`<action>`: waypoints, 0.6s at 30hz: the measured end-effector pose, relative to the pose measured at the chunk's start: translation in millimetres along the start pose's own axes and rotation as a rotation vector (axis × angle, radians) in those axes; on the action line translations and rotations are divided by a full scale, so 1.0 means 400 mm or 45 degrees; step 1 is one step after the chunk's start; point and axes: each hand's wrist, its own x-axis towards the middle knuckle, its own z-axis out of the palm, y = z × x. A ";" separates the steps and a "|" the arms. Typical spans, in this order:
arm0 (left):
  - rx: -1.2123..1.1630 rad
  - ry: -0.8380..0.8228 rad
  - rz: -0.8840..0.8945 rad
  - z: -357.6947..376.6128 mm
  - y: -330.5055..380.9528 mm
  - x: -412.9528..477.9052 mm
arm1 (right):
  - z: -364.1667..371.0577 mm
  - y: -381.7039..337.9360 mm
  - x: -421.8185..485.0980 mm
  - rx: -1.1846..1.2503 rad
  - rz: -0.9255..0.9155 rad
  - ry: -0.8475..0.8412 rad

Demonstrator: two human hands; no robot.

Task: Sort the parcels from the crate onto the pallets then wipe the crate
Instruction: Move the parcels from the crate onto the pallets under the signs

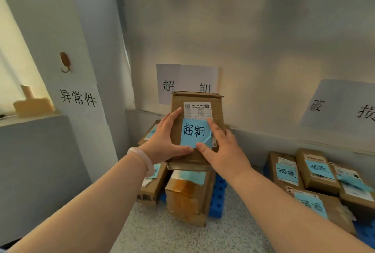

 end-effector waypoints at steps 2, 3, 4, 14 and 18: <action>0.010 -0.007 -0.020 -0.078 -0.058 0.022 | 0.060 -0.059 0.042 -0.007 0.019 -0.015; 0.003 -0.010 -0.030 -0.115 -0.085 0.032 | 0.088 -0.087 0.063 -0.023 0.032 -0.022; -0.009 -0.017 -0.036 -0.149 -0.111 0.042 | 0.116 -0.113 0.084 -0.039 0.043 -0.029; -0.044 -0.149 -0.165 -0.325 -0.347 0.117 | 0.370 -0.225 0.224 -0.035 0.231 -0.138; 0.033 -0.133 -0.147 -0.341 -0.404 0.167 | 0.417 -0.226 0.286 -0.045 0.302 -0.160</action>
